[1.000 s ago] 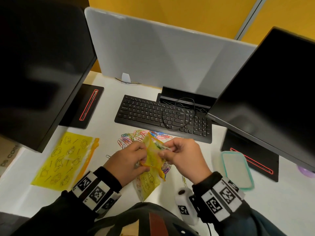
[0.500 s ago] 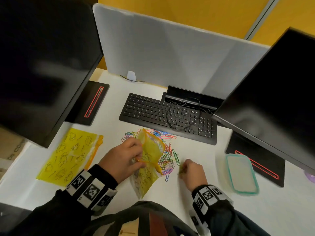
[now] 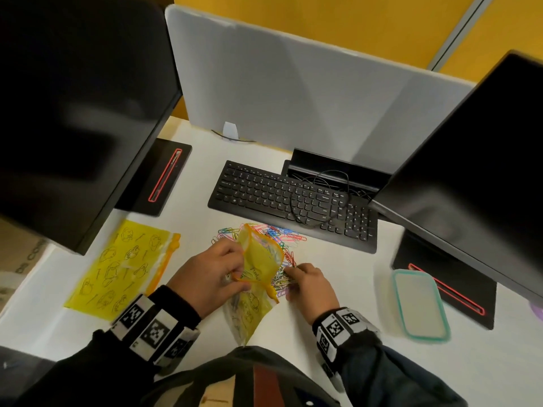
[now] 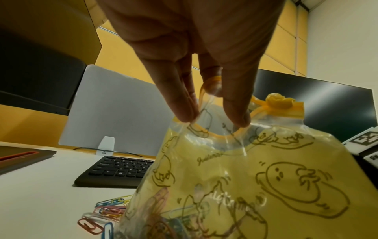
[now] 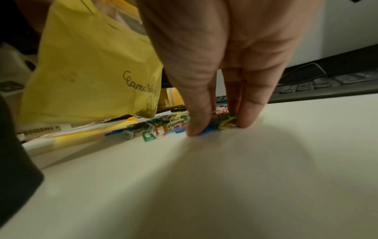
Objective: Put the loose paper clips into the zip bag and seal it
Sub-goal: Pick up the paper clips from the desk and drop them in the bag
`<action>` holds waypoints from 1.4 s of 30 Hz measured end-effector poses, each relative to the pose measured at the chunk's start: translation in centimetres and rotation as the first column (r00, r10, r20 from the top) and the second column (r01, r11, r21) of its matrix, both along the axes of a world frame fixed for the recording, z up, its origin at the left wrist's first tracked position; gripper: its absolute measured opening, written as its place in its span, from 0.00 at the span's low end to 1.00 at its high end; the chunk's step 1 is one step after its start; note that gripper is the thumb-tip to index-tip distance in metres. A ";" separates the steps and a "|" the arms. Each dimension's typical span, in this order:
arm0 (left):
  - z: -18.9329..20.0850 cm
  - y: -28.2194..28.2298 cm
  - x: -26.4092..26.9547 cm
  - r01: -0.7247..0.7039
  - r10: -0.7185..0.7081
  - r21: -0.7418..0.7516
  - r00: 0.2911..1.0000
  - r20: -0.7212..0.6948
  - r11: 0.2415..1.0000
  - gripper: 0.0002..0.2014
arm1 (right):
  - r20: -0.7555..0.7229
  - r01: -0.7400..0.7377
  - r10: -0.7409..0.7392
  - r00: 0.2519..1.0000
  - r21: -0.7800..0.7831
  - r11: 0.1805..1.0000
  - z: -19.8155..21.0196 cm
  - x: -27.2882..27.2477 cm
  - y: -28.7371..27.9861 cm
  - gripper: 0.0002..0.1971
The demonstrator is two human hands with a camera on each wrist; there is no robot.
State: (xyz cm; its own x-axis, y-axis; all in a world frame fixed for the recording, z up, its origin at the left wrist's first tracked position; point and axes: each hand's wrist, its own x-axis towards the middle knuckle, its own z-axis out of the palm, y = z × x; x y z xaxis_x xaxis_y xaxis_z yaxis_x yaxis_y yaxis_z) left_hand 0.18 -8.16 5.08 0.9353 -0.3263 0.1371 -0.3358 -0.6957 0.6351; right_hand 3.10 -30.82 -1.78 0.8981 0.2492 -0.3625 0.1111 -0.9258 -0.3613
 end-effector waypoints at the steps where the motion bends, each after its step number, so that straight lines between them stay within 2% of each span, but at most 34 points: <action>1: 0.0 0.0 0.0 0.007 -0.007 -0.004 1.000 -0.003 1.000 0.18 | 0.023 0.002 -0.002 1.000 0.007 1.000 0.0 0.0 0.0 0.21; 5: 0.0 -0.2 0.0 0.027 -0.027 -0.014 1.000 -0.013 1.000 0.15 | 0.060 0.071 -0.075 0.995 0.069 0.995 -0.2 0.0 -0.6 0.15; 8: -0.1 -0.3 0.0 0.044 -0.044 -0.002 0.999 -0.020 0.999 0.17 | 0.060 0.250 -0.266 0.962 0.193 0.949 -0.2 0.0 -1.5 0.13; 10: -0.1 -0.5 0.0 0.049 -0.049 -0.001 0.999 -0.014 0.999 0.18 | 0.006 0.381 -0.402 0.915 0.306 0.872 -0.1 -0.1 -2.2 0.12; 11: 0.0 -0.6 -0.1 0.050 -0.050 -0.001 0.999 -0.011 0.999 0.18 | -0.026 0.430 -0.451 0.892 0.354 0.831 0.1 -0.2 -2.5 0.14; 13: 0.1 -0.8 -0.1 0.044 -0.044 0.001 0.999 -0.007 0.999 0.19 | -0.088 0.486 -0.505 0.859 0.452 0.748 0.8 -0.5 -3.1 0.20; 16: 0.1 -1.0 -0.1 0.043 -0.043 0.002 0.999 -0.005 0.999 0.20 | -0.205 0.534 -0.536 0.819 0.616 0.580 3.6 -0.7 -3.1 0.17; 19: 0.0 -1.0 -0.1 0.048 -0.048 -0.002 0.999 -0.015 0.999 0.19 | -0.257 0.478 -0.479 0.839 0.770 0.423 7.8 -1.1 -2.2 0.12; 21: 0.0 -1.0 -0.1 0.051 -0.051 -0.009 0.998 -0.021 0.999 0.17 | -0.224 0.393 -0.416 0.881 0.836 0.382 10.3 -1.2 -1.3 0.11; 24: 0.0 -1.2 -0.1 0.057 -0.057 -0.005 0.998 -0.021 0.998 0.17 | -0.169 0.320 -0.355 0.919 0.847 0.424 11.8 -0.9 1.0 0.10; 28: 0.3 -1.4 -0.1 0.056 -0.056 0.006 0.998 0.023 0.998 0.16 | -0.083 0.264 -0.295 0.952 0.713 0.649 10.7 -0.3 3.4 0.15; 30: 0.5 -1.3 -0.1 0.048 -0.049 0.007 0.998 0.035 0.999 0.18 | -0.066 0.245 -0.268 0.961 0.648 0.721 10.4 -0.3 3.6 0.15; 34: 0.5 -1.0 0.0 0.035 -0.035 0.011 0.998 0.052 0.999 0.20 | -0.074 0.318 -0.365 0.928 0.664 0.676 10.4 1.1 2.1 0.13; 35: 0.5 -1.0 0.0 0.034 -0.034 0.011 0.998 0.053 0.999 0.20 | -0.044 0.339 -0.408 0.912 0.643 0.687 9.9 1.8 1.5 0.12; 36: 0.5 -0.9 0.0 0.033 -0.034 0.009 0.998 0.054 0.999 0.19 | -0.003 0.353 -0.435 0.901 0.589 0.727 9.1 2.7 0.8 0.11; 38: 0.4 -0.9 0.0 0.034 -0.034 0.004 0.998 0.056 0.999 0.17 | 0.050 0.342 -0.383 0.922 0.356 0.870 7.0 4.2 -0.2 0.17; 40: 0.2 -0.8 0.0 0.044 -0.044 0.000 0.998 0.045 0.999 0.18 | 0.013 0.193 -0.195 0.981 0.116 0.974 4.7 5.4 -0.3 0.28; 42: 0.2 -0.9 -0.1 0.053 -0.053 0.013 0.997 0.047 0.999 0.18 | -0.068 0.001 0.000 0.998 0.017 1.000 2.8 6.1 0.5 0.36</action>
